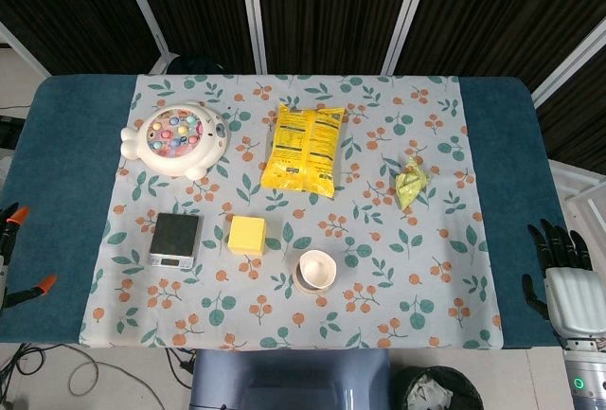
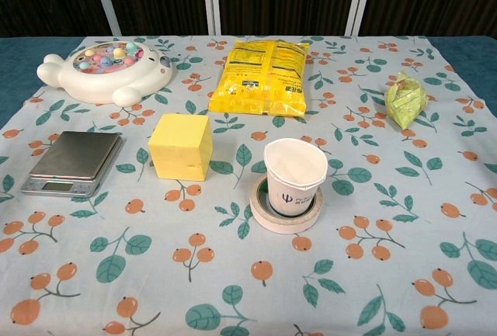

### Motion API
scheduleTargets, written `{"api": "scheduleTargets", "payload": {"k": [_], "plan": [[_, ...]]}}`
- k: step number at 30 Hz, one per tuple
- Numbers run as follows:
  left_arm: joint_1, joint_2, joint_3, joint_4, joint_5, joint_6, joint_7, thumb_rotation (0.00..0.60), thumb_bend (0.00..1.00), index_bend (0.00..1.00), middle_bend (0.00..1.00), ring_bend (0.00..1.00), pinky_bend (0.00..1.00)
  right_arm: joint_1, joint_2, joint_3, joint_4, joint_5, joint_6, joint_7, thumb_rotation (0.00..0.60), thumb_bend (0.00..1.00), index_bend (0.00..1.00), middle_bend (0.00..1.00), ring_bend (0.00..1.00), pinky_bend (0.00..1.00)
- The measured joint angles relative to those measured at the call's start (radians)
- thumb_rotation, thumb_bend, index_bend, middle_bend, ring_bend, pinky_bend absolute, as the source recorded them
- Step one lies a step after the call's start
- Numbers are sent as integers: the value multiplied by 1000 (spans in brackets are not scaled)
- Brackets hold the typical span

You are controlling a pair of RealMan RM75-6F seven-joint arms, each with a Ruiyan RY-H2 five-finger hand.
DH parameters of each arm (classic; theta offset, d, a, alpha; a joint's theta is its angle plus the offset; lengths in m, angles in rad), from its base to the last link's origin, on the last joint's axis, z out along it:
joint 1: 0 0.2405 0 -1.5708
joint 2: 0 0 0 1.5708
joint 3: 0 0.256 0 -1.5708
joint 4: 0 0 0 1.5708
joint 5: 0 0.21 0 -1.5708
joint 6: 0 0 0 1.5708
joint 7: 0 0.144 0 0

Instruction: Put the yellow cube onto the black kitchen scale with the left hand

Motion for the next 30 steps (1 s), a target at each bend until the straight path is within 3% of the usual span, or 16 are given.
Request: {"api": "scheduleTargets", "payload": {"k": [22,25,30], "plan": [[-1,9,6,-8,-3,-11,10,600,116,0,15,0,33,-3,4,2,-8,6,2,0,600,560,0,27,3,11],[-3,8,8,-7,8,-10,10,600,155,0,105,59,104,-4,5,4,-9,11,1,0,600,560,0,27,3,11],[-15,9,22,10,73,-10,6,600,299,25,356,246,327,-4,5,6,-10,19,-2,-1,600,559,0,27,3,11]]}}
